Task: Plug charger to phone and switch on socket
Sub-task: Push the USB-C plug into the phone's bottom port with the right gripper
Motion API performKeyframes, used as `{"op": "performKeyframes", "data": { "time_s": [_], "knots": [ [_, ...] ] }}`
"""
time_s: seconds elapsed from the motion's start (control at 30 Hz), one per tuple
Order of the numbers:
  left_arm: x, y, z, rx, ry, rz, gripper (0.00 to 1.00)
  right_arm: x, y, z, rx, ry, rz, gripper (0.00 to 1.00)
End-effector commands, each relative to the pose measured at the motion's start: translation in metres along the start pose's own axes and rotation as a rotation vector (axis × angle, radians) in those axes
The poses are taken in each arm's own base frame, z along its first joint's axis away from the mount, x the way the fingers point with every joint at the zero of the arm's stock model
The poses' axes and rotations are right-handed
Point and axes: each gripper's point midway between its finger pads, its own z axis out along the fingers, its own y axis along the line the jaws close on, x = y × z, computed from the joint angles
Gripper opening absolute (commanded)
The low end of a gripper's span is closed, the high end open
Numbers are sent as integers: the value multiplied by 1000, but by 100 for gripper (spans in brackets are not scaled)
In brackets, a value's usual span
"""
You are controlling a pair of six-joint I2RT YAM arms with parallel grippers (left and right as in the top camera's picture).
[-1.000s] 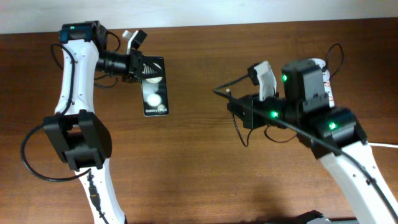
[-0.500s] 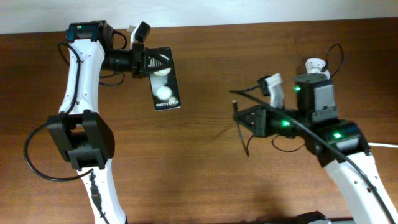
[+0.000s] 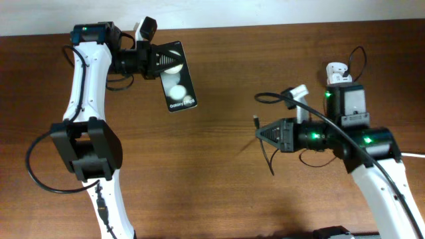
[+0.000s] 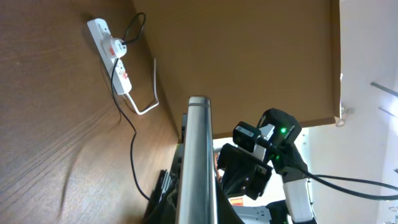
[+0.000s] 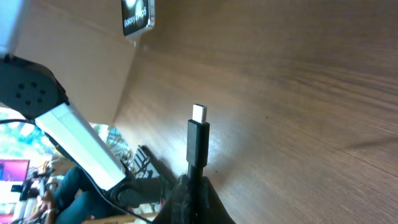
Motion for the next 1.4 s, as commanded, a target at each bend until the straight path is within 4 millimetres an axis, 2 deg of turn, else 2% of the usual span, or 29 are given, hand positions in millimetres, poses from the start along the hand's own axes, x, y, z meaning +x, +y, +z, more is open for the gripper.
{"op": "performKeyframes", "data": {
  "time_s": [0.0, 0.1, 0.23, 0.3, 0.4, 0.53, 0.83, 1.0, 1.17, 1.37],
  "knots": [
    [-4, -25, -3, 50, -30, 41, 0, 5, 14, 19, -89, 58, -49, 4],
    [-4, -25, -3, 50, -30, 41, 0, 6, 20, 34, -119, 89, -52, 4],
    [-4, -25, -3, 51, -30, 16, 0, -6, 32, 48, -156, 66, -85, 4],
    [-4, -25, -3, 51, -30, 14, 0, -10, 40, 61, -185, 70, -103, 4],
    [-5, -24, -3, 51, -30, 1, 0, -6, 44, 87, -174, 97, -99, 4],
    [-5, -24, -3, 51, -30, 1, 0, -2, 55, 105, -193, 116, -108, 4],
    [-4, -25, 0, 53, -24, -3, 0, -8, 62, 118, -152, 68, -79, 4],
    [-4, -25, 0, 53, -23, -14, 0, -8, 54, 120, -117, 66, -20, 4],
    [-4, -25, 0, 53, -23, -45, 0, -11, 58, 121, -130, 53, -18, 4],
    [-4, -25, 0, 53, -22, -45, 0, -7, 66, 136, -148, 63, -18, 4]
  ]
}}
